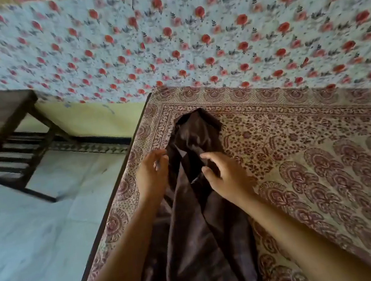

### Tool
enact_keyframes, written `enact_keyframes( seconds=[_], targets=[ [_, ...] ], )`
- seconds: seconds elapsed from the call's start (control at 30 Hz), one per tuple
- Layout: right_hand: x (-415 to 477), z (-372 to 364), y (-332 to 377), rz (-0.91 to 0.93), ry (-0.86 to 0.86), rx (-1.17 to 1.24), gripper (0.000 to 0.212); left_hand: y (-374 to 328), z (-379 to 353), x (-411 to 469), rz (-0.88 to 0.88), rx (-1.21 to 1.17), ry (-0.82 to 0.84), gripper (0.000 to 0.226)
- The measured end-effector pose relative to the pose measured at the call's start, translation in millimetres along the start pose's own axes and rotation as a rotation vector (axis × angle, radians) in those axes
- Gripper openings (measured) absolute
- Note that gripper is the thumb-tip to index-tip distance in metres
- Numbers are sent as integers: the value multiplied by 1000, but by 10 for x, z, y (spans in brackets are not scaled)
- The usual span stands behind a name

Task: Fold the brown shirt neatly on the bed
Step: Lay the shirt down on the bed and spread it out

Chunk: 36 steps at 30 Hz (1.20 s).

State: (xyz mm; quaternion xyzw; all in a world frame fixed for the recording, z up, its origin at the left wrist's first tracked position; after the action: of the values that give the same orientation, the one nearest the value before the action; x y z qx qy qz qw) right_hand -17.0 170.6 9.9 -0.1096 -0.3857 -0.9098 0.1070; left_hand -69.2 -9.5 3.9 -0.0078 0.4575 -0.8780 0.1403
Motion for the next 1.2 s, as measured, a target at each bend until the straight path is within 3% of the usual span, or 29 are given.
enact_keyframes(
  seconds=[0.17, 0.33, 0.47, 0.57, 0.7, 0.8, 0.93, 0.97, 1.07, 1.2],
  targets=[
    [732, -680, -532, -112, 103, -85, 35, 423, -441, 961, 165, 28, -44, 21],
    [1141, -1122, -820, -207, 250, -166, 41, 748, -943, 1557, 299, 178, 97, 28],
    [1233, -1229, -911, -208, 283, -177, 9, 773, -1277, 1706, 251, 290, 241, 44],
    [1164, -972, -1093, -369, 97, -46, 21, 660, -1405, 1712, 224, 287, 281, 39],
    [961, -440, -1382, -794, -309, 316, 30, 599, -1295, 1571, 416, 44, 195, 27],
    [894, -230, -1435, -942, -419, 614, 39, 596, -1193, 1517, 550, -225, 165, 15],
    [864, 96, -1285, -802, -343, 517, 56, 345, -1120, 1366, 618, -500, 219, 24],
    [829, 175, -1210, -752, -296, 454, 56, 286, -1127, 1330, 597, -480, 256, 27],
    [657, 533, -1053, -668, -200, 321, 24, 162, -965, 1083, 521, -215, 302, 24],
    [316, 1252, -886, -732, -350, 337, 21, -153, -492, 736, 336, -41, 179, 11]
  ],
)
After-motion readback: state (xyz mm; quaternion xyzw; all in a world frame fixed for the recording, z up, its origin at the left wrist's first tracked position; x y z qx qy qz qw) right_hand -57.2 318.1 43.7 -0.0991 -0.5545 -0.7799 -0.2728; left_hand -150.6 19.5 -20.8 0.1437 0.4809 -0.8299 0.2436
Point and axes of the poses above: each hand's wrist, its own x-axis towards the middle knuckle, its own z-axis out of the back of the hand, y = z × x, the point moved 7 cm from there along x, towards the middle knuckle, and after that the axes turned 12 degrees about z, right-handed, at the moved point
